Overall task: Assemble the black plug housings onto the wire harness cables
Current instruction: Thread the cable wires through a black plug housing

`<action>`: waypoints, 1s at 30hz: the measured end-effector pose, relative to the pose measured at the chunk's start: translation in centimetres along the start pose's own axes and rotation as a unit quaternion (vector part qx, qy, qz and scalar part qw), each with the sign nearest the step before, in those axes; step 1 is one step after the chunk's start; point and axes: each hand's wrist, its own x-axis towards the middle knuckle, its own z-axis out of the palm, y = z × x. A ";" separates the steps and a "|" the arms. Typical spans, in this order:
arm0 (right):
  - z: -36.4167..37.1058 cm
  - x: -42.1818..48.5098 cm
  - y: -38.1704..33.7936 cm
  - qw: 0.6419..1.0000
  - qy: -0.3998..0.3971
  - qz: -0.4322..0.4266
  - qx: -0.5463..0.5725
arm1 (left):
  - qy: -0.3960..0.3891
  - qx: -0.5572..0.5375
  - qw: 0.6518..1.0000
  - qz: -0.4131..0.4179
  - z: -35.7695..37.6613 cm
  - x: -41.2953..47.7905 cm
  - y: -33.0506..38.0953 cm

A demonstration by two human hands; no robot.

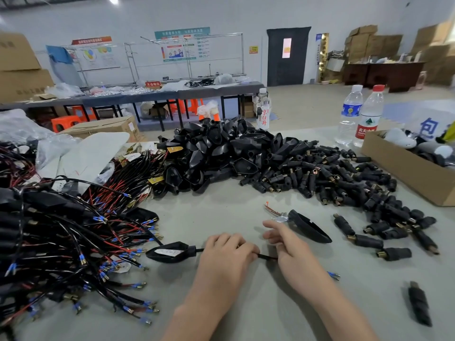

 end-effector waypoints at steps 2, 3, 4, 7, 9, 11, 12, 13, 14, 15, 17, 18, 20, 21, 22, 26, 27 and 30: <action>0.0 -0.1 -0.1 1.000 0.003 0.001 0.001 | -0.003 0.012 1.000 -0.004 0.2 -0.1 -0.2; 0.0 -0.1 -0.3 1.000 0.006 0.002 0.004 | -0.002 0.013 1.000 -0.003 0.2 -0.1 -0.3; 0.0 -0.2 -0.5 1.000 0.012 0.007 0.017 | -0.003 0.011 1.000 -0.002 0.3 -0.1 -0.3; 0.1 -0.1 -1.3 0.994 0.040 0.030 0.094 | -0.008 -0.026 1.000 0.012 0.5 -0.3 0.1; 0.3 0.2 -2.0 0.985 0.053 0.047 0.155 | -0.044 -0.058 0.997 0.035 0.6 -0.1 0.9; 0.9 0.5 -2.3 0.978 0.061 0.058 0.193 | -0.078 -0.069 0.993 0.050 0.9 0.5 1.9; 1.1 0.5 -2.4 0.976 0.067 0.056 0.199 | -0.083 -0.062 0.993 0.050 1.0 0.9 2.3; 1.2 0.5 -2.4 0.975 0.076 0.050 0.201 | -0.089 -0.051 0.994 0.046 1.1 1.3 2.5; 1.3 0.5 -2.4 0.975 0.091 0.041 0.197 | -0.100 -0.049 0.993 0.037 1.2 1.6 2.6; 1.2 0.6 -2.3 0.975 0.111 0.028 0.188 | -0.106 -0.055 0.992 0.028 1.2 1.7 2.6; 0.5 0.7 -2.2 0.974 0.168 -0.005 0.154 | -0.103 -0.073 0.992 0.005 1.3 1.6 2.3; 0.0 0.7 -2.2 0.972 0.200 -0.020 0.123 | -0.102 -0.072 0.992 -0.005 1.4 1.5 2.2; -1.2 0.7 -2.1 0.963 0.265 -0.035 0.021 | -0.093 -0.081 0.992 -0.033 1.7 1.3 2.0; -1.9 0.7 -2.0 0.954 0.295 -0.031 -0.036 | -0.086 -0.103 0.990 -0.054 1.6 1.3 2.0; -2.6 0.6 -1.9 0.943 0.320 -0.018 -0.092 | -0.079 -0.129 0.986 -0.076 1.5 1.2 2.0; -5.4 -0.2 -1.0 0.892 0.314 0.130 -0.297 | -0.068 -0.231 0.954 -0.178 1.5 0.8 1.6; -6.0 -0.6 -0.8 0.888 0.281 0.170 -0.321 | -0.060 -0.241 0.950 -0.190 1.6 0.8 1.5; -7.0 -1.6 0.0 0.894 0.170 0.210 -0.357 | -0.023 -0.270 0.939 -0.210 1.4 0.9 1.2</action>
